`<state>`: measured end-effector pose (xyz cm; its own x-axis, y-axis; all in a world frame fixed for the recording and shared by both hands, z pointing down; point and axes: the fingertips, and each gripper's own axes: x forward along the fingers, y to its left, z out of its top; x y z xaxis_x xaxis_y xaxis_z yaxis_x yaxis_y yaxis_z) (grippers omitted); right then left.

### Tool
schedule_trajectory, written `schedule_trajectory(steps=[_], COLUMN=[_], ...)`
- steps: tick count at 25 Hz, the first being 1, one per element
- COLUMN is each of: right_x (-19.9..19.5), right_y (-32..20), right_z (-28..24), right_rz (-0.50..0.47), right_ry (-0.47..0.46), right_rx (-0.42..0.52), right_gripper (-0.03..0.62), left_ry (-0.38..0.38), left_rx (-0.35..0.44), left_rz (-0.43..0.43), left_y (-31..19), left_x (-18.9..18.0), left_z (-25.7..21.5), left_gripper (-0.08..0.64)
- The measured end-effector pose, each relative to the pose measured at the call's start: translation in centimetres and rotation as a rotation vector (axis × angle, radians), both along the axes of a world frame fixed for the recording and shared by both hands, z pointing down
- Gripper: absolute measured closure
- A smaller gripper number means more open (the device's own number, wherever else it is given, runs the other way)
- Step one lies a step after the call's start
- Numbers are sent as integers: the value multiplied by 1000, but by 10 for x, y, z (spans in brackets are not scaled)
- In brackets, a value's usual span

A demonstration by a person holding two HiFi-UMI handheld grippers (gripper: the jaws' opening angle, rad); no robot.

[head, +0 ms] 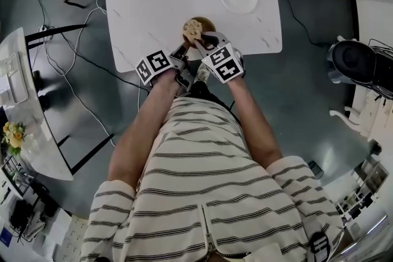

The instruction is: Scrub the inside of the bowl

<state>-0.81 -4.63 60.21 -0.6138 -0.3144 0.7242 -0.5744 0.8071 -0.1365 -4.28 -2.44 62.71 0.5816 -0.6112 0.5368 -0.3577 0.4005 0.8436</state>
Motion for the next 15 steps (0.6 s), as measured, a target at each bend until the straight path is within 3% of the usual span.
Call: schedule_trajectory(steps=[7, 15], right_x=[7, 13], right_y=[9, 6], right_z=[2, 3], right_rz=[-46, -27], right_ry=[80, 89], right_rx=[25, 15], right_gripper=[523, 523], left_ry=[-6, -8], left_rx=[2, 4], left_rz=[-5, -10], left_y=[0, 0], left_x=[-4, -6], left_z=[1, -1], left_gripper=[552, 552])
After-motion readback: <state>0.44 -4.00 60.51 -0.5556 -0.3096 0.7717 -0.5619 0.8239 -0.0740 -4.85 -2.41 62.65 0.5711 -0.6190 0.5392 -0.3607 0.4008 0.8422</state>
